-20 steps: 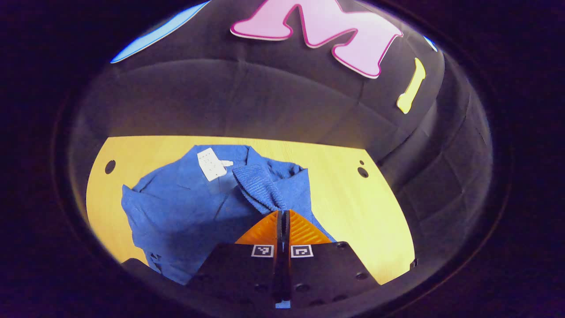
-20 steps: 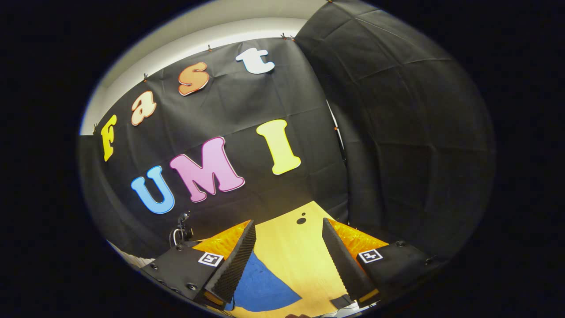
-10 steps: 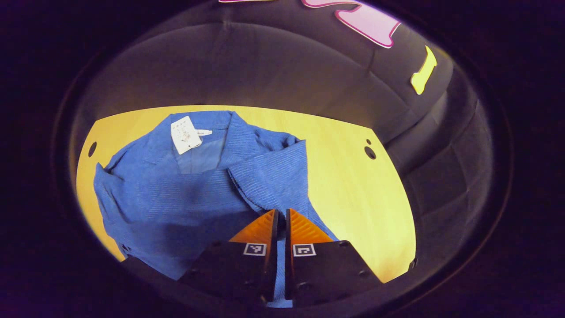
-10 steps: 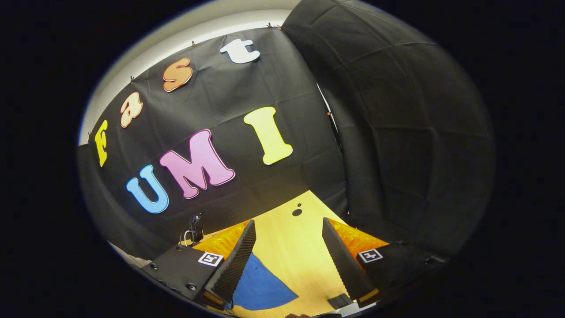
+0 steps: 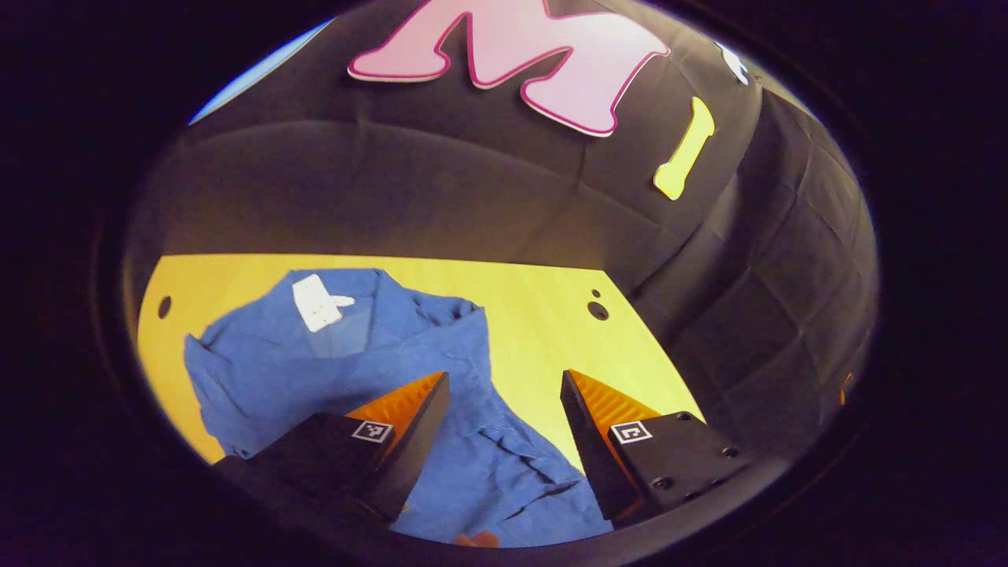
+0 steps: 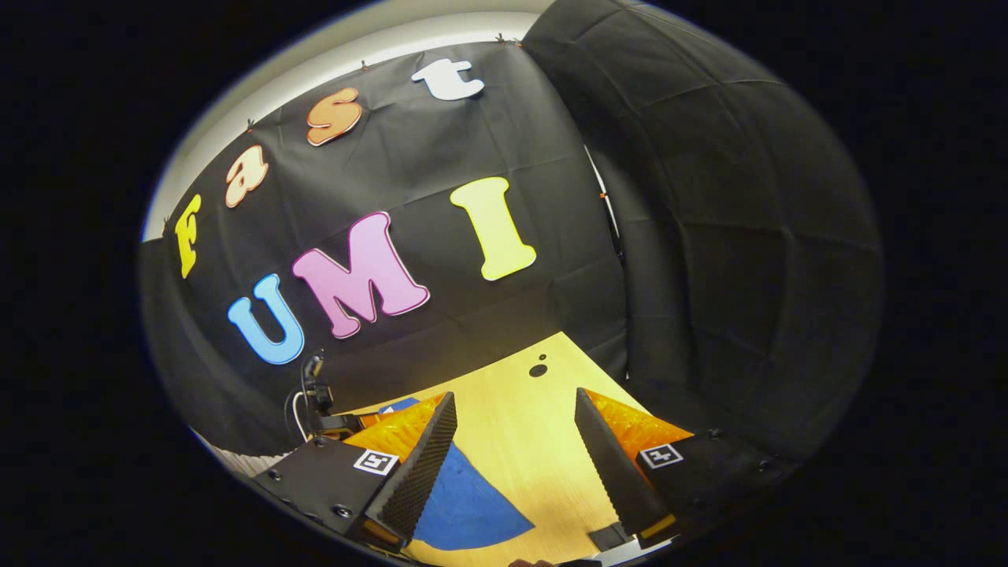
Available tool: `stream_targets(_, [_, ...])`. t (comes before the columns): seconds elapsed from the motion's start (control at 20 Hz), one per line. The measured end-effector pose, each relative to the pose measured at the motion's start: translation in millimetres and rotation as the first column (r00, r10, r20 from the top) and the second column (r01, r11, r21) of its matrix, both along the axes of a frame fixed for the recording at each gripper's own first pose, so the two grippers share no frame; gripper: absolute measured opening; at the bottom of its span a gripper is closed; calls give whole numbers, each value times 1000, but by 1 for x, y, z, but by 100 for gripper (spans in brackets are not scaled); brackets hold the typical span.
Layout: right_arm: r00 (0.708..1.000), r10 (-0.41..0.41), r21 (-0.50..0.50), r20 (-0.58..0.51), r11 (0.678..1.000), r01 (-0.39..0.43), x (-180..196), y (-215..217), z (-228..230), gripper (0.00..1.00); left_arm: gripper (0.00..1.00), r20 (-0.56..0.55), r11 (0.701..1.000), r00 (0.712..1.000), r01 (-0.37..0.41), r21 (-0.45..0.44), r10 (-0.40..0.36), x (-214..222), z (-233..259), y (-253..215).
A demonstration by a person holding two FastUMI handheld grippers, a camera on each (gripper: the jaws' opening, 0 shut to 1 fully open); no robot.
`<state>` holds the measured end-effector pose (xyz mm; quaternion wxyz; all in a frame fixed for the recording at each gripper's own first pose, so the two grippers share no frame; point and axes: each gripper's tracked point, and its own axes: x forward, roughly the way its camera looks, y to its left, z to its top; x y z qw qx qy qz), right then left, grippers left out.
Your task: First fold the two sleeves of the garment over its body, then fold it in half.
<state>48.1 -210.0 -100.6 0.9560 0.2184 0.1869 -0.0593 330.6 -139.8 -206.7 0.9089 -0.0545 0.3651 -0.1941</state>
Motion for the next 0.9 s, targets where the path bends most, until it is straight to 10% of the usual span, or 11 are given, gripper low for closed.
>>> stream_targets(0.65, [932,348,-88,-101,930,-356,28,155,-60,95,83,-3,935,973,-220,278,230,-256,7,194])
stream_targets(0.9, [843,452,3,-291,882,-472,15,201,-125,95,83,-420,940,842,-281,195,339,-338,-77,231])
